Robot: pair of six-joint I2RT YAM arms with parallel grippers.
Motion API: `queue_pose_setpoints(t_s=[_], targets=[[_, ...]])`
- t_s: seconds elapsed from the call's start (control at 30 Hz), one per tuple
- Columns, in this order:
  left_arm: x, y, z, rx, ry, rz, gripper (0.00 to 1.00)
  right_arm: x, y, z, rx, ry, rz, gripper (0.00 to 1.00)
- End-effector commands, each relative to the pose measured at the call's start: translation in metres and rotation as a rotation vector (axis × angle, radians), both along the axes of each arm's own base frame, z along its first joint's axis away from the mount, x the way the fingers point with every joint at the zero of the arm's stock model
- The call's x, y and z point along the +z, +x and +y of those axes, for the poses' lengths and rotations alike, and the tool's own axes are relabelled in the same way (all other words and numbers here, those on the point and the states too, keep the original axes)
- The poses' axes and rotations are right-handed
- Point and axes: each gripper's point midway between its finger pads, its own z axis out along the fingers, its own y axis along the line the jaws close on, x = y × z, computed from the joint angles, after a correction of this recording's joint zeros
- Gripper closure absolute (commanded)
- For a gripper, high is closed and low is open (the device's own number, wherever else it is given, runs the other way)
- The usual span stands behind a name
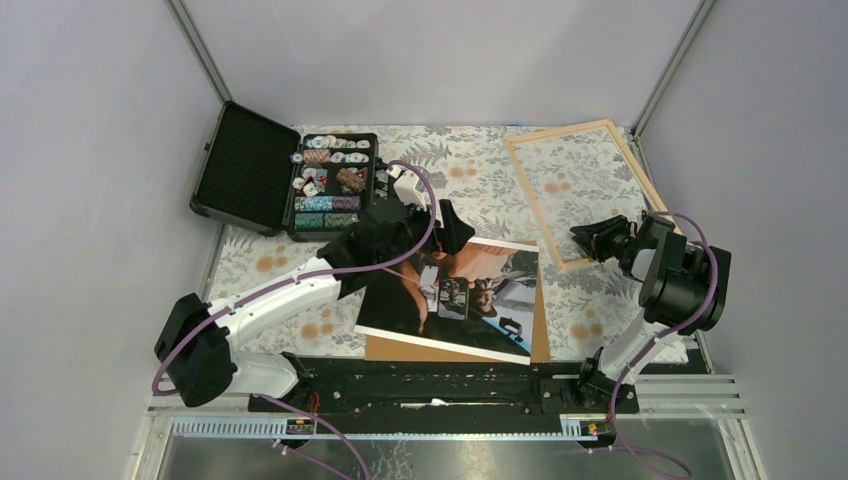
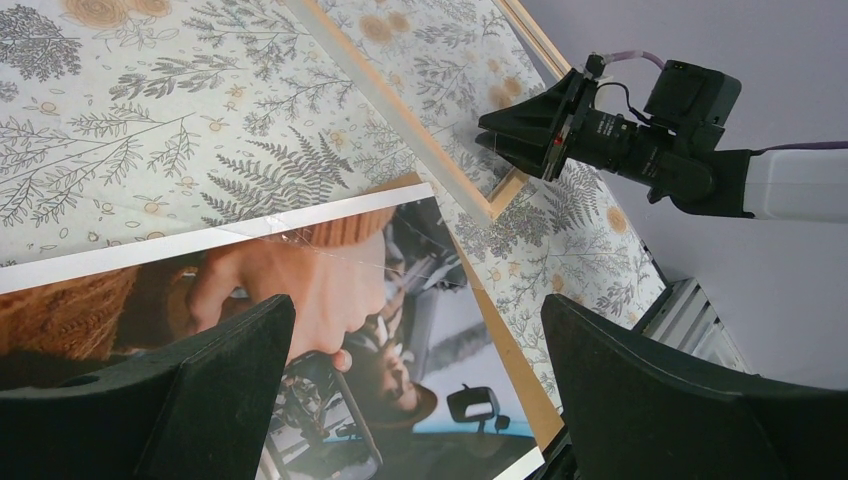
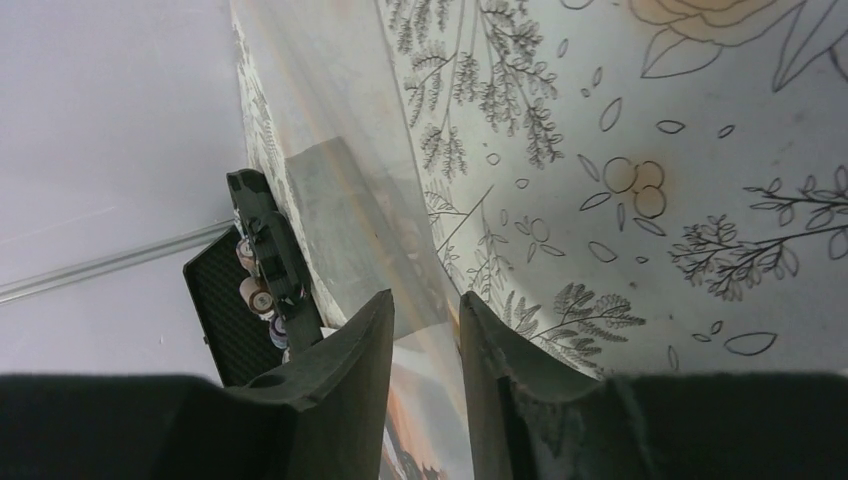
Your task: Put the photo into the frame
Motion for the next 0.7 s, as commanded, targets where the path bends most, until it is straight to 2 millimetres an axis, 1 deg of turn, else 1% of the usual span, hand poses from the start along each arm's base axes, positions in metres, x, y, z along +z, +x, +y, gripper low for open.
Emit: queue_pose_setpoints(t_s=[0.0, 0.03, 0.17, 0.3, 0.5, 0.57, 0.63, 0.67], targets=[[0.025, 0.004, -0.008, -0.008, -0.053, -0.051, 0.01, 0.009, 0.013, -0.002, 0.034, 0.001, -0.056, 0.58], [0.026, 0.005, -0.009, -0.008, -0.054, -0.052, 0.01, 0.008, 0.015, -0.002, 0.039, 0.001, -0.058, 0.54], [0.025, 0.005, -0.009, -0.007, -0.055, -0.05, 0.01, 0.0, 0.019, -0.003, 0.046, 0.013, -0.045, 0.49], [0.023, 0.001, -0.013, -0.035, -0.058, -0.039, 0.01, -0.004, 0.026, 0.0, 0.06, 0.05, -0.074, 0.48], [0.023, 0.0, -0.015, -0.047, -0.066, -0.03, 0.01, -0.004, 0.042, 0.015, 0.098, 0.07, -0.113, 0.48], [0.022, 0.0, -0.016, -0.049, -0.067, -0.028, 0.01, -0.005, 0.045, 0.017, 0.095, 0.073, -0.12, 0.51], [0.023, -0.001, -0.016, -0.05, -0.067, -0.029, 0.01, 0.002, 0.047, 0.018, 0.08, 0.086, -0.15, 0.58], [0.023, 0.0, -0.016, -0.049, -0.067, -0.03, 0.01, 0.008, 0.047, 0.018, 0.072, 0.097, -0.166, 0.63]])
